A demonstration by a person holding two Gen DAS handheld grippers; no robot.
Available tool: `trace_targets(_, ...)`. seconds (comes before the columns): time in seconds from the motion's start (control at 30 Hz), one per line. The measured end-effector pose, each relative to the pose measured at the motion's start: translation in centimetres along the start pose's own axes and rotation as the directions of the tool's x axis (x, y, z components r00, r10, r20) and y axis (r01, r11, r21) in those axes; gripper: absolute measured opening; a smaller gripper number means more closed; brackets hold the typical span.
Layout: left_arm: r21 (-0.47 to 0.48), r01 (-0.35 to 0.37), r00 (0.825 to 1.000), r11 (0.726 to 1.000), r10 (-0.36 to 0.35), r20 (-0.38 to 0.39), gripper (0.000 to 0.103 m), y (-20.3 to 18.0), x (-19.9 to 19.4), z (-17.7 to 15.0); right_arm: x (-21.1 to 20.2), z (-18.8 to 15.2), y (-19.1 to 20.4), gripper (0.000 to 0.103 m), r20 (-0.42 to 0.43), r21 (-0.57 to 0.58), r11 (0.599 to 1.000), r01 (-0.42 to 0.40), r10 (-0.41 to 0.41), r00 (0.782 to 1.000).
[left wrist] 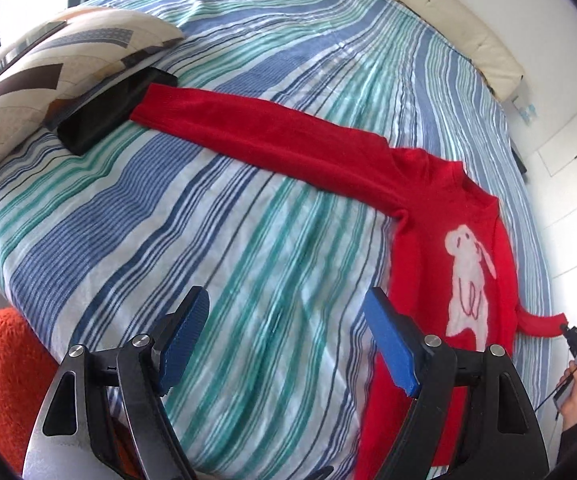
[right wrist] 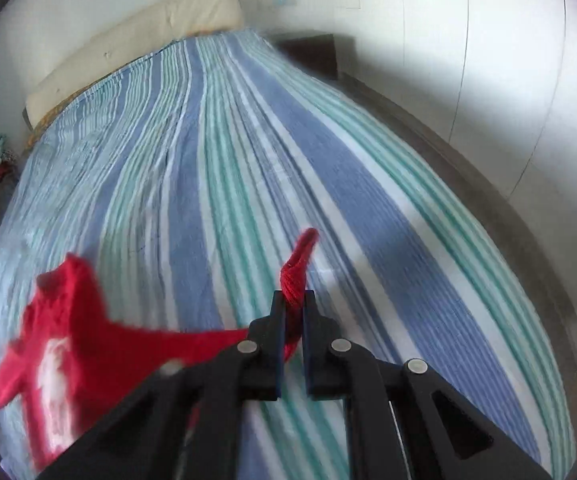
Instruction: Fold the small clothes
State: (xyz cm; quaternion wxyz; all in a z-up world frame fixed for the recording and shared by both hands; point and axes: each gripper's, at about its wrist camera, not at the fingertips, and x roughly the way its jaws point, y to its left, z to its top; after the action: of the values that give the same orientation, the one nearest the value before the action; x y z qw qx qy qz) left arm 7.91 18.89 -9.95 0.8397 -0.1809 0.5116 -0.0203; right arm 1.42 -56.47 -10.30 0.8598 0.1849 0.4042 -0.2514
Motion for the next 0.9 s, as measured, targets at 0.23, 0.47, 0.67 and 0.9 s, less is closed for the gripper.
trace_targets(0.23, 0.087, -0.029, 0.999, 0.996, 0.031, -0.025, 0.081, -1.6, 0.5, -1.8, 0.4, -1.5, -7.6, 0.006, 0.004, 0.125, 0.971, 0.205, -0.207, 0.978)
trace_targets(0.47, 0.150, -0.085, 0.994, 0.985, 0.095, -0.062, 0.081, -1.5, 2.5, -3.0, 3.6, -4.6, -12.2, 0.006, -0.101, 0.160, 0.949, 0.270, -0.256, 0.961)
trace_targets(0.67, 0.132, -0.109, 0.991, 0.985, 0.118, -0.061, 0.081, 0.0, 2.5, -3.1, 4.1, -5.4, -12.2, 0.007, -0.126, 0.128, 0.947, 0.294, -0.279, 0.952)
trace_targets(0.9, 0.180, -0.125, 0.988, 0.976, 0.138, -0.063, 0.082, -0.7, 4.7, -1.8, -0.5, -5.6, -11.8, 0.065, -0.140, 0.057, 0.965, 0.256, -0.246, 0.959)
